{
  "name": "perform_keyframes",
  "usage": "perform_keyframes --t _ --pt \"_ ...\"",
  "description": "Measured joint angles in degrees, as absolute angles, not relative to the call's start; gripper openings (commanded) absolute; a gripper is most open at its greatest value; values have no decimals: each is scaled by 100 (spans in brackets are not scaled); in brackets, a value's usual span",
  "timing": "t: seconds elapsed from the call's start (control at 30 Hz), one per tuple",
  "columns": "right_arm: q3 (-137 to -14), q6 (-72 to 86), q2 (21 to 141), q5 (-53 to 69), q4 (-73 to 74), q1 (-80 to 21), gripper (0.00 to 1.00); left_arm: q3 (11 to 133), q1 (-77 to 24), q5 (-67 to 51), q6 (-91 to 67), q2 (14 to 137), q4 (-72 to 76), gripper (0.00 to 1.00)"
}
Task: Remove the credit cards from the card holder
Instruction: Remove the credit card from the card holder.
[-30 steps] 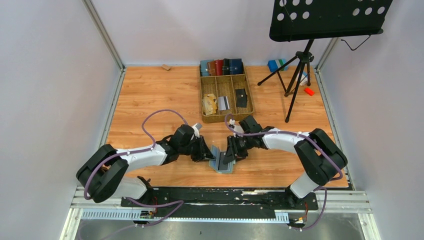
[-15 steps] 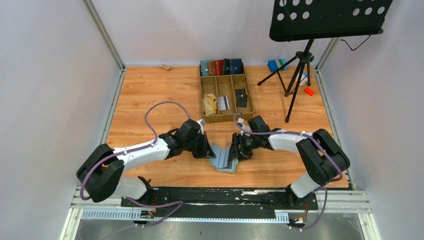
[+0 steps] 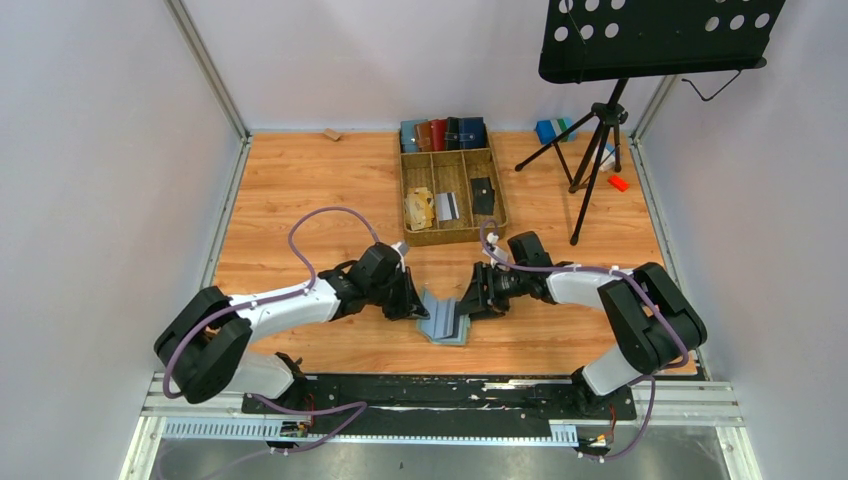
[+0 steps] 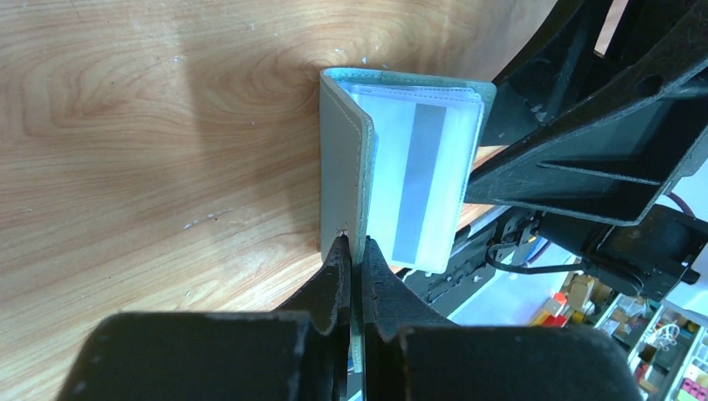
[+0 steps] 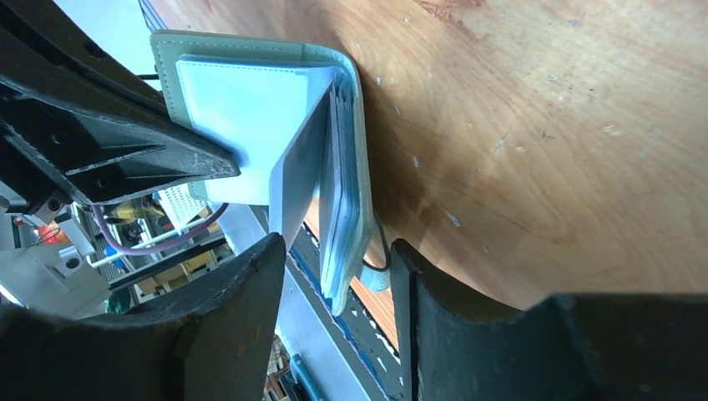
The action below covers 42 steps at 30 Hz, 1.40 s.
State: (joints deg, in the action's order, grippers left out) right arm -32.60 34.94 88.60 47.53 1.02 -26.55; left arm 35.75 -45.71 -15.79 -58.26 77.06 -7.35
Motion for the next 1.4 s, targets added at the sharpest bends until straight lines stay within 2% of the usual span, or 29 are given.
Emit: perform_keyframes --t 0.13,0.27,0.33,0.43,0.6,0.8,1.0,1.07,1.17,1.23,1.4 --pt "-3273 3487 8884 4783 108 -2683 50 3544 -4571 -1649 -5892 7828 -604 0" --pt "-3411 3452 8969 4757 233 -2853 36 3450 -4571 -1719 -5977 7988 -447 0" --pt "-3509 3439 8982 4742 301 -2958 34 3406 -4571 -1754 -6005 8062 -419 1" --pt "-3723 3398 8982 4676 467 -3109 30 3315 -4569 -1806 -6038 8130 -272 6" --pt "-4163 3129 8982 4274 1160 -3293 18 2982 -4565 -1848 -6215 8110 257 15" --pt "-4355 2858 8980 3802 1754 -3297 11 2864 -4574 -1920 -6342 7922 478 24" --pt "-4359 2783 8980 3706 1841 -3297 7 2786 -4576 -1859 -6425 7612 572 26" --pt "-4359 2777 8980 3691 1863 -3297 7 2727 -4576 -1780 -6440 7441 539 33" --pt "-4359 2773 8980 3684 1868 -3297 6 2633 -4576 -1673 -6473 7148 491 50" --pt "-4359 2773 8980 3682 1868 -3297 6 2578 -4576 -1627 -6501 7011 493 56" --pt "-4359 2773 8980 3686 1863 -3297 6 2410 -4576 -1621 -6593 6956 676 57"
